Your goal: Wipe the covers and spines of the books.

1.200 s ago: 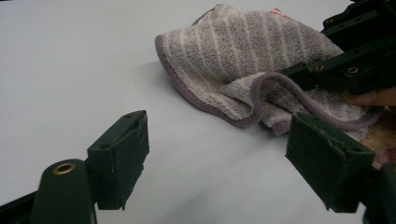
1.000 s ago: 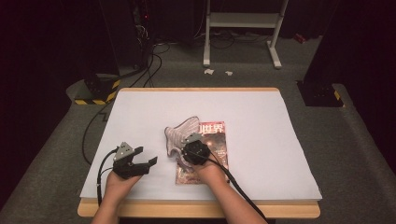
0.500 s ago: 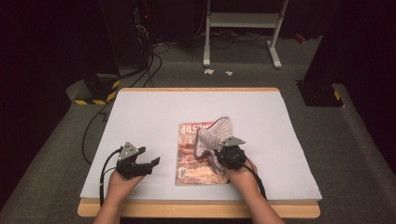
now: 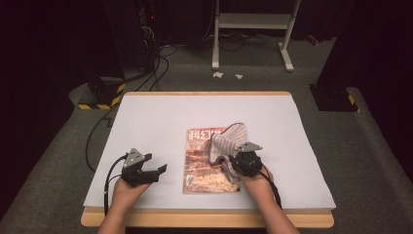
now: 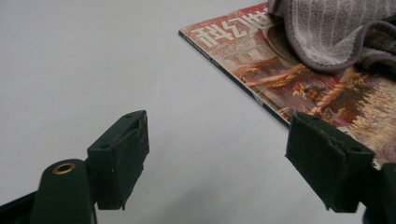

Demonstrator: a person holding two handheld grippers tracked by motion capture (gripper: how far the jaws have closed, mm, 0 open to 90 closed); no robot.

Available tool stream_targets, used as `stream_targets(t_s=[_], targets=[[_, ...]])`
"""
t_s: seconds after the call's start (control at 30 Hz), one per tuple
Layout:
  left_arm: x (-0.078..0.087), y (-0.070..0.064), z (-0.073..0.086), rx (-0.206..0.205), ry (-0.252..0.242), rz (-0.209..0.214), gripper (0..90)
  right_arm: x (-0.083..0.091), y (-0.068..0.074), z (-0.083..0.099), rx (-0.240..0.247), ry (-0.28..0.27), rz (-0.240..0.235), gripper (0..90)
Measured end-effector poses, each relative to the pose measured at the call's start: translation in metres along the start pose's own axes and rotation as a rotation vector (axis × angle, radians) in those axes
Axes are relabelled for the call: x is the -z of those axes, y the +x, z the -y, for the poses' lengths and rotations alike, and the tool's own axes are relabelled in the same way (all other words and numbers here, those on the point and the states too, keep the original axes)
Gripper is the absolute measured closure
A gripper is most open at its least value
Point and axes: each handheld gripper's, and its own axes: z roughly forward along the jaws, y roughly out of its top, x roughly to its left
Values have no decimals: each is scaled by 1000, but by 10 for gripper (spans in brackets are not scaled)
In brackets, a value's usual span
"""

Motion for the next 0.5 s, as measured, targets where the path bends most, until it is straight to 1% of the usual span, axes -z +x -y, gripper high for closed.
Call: stream_targets(t_s=[0.03,0.1,0.17,0.2,0.27,0.33,0.4,0.43,0.5], targets=[[0,0,0,3,-1,2,216,1,1,-2,4,-4,6,694],[-1,0,0,4,3,2,216,5,2,-8,2,-23,3,693],[-1,-1,1,8,7,3,216,8,2,-17,4,-38,-2,693],[-1,-1,2,7,8,5,216,9,1,-22,6,-40,3,693],[0,0,1,7,4,1,216,12,-1,-35,7,-54,7,693],[1,2,0,14,-5,-1,216,14,-4,-49,18,-76,12,691],[1,2,0,12,-4,-3,216,15,-5,-64,18,-97,17,690],[1,2,1,9,0,-3,216,14,-6,-70,17,-108,17,690],[1,1,2,7,7,-1,216,10,-7,-80,13,-113,14,689]])
